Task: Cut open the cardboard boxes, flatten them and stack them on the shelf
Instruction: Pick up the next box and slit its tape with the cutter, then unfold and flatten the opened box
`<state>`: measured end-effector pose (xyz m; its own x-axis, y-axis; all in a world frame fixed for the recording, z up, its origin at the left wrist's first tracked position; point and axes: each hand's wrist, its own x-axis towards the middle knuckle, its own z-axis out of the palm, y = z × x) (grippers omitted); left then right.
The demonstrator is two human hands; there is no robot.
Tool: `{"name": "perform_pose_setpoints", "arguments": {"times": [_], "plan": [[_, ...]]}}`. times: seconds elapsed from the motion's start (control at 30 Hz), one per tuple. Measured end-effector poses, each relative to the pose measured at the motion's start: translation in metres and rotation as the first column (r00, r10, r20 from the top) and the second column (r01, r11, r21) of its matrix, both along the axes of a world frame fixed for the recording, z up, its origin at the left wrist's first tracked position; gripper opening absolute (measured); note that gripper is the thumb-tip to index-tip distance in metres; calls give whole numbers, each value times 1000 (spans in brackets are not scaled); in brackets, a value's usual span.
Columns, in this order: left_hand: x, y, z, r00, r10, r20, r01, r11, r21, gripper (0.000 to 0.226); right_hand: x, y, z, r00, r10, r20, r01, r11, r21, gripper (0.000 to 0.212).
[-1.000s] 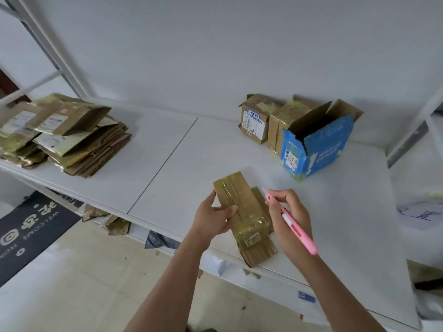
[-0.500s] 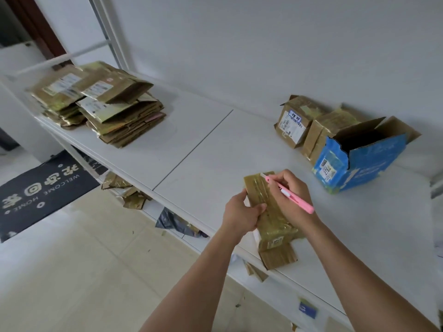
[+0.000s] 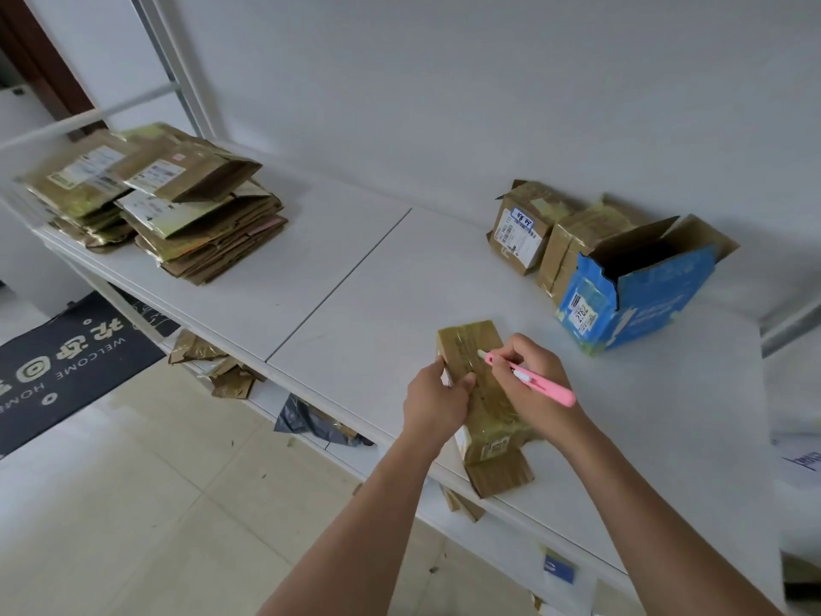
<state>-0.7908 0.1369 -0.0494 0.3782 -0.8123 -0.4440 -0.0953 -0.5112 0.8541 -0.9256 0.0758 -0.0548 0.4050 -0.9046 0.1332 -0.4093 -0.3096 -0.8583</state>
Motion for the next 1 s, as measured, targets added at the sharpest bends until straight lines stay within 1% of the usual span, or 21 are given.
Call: {"name": "perform_pose_setpoints", "arguments": {"times": [0.1,0.23,0.33,0.4,0.47,0.6,0.67,0.73,0.77,0.8,0.83,0.87,0.9,0.93,1.0], "plan": [[-1,0,-1,1000,25,-13,-24,1000,2,31,-13,20,0,999,17,-46,-16,1000,18,19],[-2,0,-1,999,46,-15,-46,999,1,33,-34,50,6,999,-25,28,22,994,104,20],[-6,-2,0,999,26,34,-26,1000,0,36,-48,72,11,997,-39,64,29,989,142,23],[-9,-3,0,996,2,88,-3,1000,5,44,-55,82,13,995,-28,96,15,990,137,23],[-11,-4,2,990,-15,138,14,1000,6,47,-59,87,16,993,-21,119,6,992,124,24],[-11,-5,3,988,-20,155,18,1000,14,47,-67,88,20,987,-24,158,-1,988,156,24],[-9,-6,3,990,-10,138,8,1000,19,48,-76,87,17,980,-92,178,71,990,118,17],[-8,-8,2,994,4,105,-7,999,32,49,-93,80,9,968,-196,157,195,981,24,7],[-7,-8,2,995,3,97,-7,999,43,49,-103,76,2,968,-239,83,243,969,-43,5],[-6,-9,2,996,0,93,-5,999,53,49,-114,69,-6,962,-269,-55,258,955,-145,7],[-6,-10,2,996,-1,87,-4,998,60,48,-125,62,-14,920,-300,-251,229,934,-275,12],[-6,-10,1,997,1,79,-6,998,62,47,-135,55,-24,835,-324,-444,166,918,-360,16],[-7,-10,1,997,6,74,-10,998,60,45,-142,49,-31,740,-325,-589,117,925,-362,19],[-7,-11,1,997,11,71,-15,999,53,43,-148,44,-36,648,-295,-703,96,946,-309,24],[-9,-10,2,997,16,77,-19,999,41,39,-154,35,-43,489,-192,-851,61,981,-186,46]]}}
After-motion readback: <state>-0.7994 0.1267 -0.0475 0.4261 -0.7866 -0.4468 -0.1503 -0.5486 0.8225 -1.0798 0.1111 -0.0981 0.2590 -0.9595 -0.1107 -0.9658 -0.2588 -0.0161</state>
